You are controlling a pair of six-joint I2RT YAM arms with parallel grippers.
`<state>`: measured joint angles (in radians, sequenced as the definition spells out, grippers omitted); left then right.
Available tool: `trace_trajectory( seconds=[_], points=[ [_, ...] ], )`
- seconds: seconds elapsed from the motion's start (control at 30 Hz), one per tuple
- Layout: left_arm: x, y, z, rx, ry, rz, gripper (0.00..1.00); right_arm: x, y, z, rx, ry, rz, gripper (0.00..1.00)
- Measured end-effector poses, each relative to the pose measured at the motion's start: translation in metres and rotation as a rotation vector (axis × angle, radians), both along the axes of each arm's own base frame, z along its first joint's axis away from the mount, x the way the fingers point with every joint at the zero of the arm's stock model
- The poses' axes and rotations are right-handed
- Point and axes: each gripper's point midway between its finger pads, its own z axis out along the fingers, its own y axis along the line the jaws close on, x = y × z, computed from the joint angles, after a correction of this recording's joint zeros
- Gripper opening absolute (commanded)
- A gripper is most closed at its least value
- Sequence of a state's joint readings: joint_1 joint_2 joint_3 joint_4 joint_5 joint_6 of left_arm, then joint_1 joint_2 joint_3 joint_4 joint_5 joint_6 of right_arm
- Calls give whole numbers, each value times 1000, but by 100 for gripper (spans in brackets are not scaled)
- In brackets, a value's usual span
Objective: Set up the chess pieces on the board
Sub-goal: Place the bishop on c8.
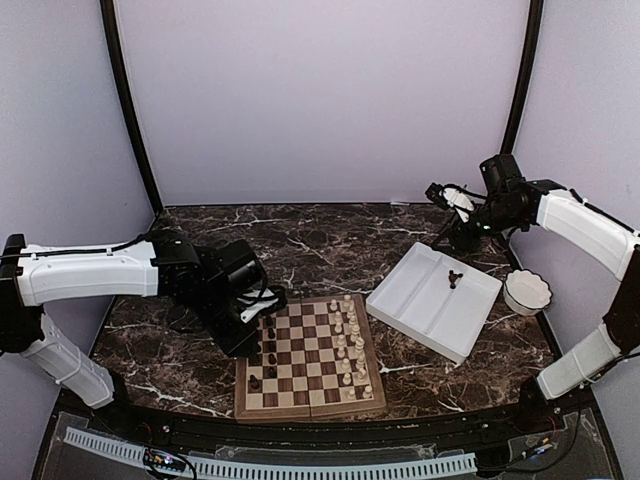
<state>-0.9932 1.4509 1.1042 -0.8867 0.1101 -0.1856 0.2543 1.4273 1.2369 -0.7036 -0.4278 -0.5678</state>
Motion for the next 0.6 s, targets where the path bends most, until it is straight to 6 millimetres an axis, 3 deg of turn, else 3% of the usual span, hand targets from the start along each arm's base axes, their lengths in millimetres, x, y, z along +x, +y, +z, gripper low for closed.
trace_trajectory(
  seconds=[0.6],
  points=[
    [-4,-3,-24,20,32,-1,3,0,0,0,-2,-2,2,49]
  ],
)
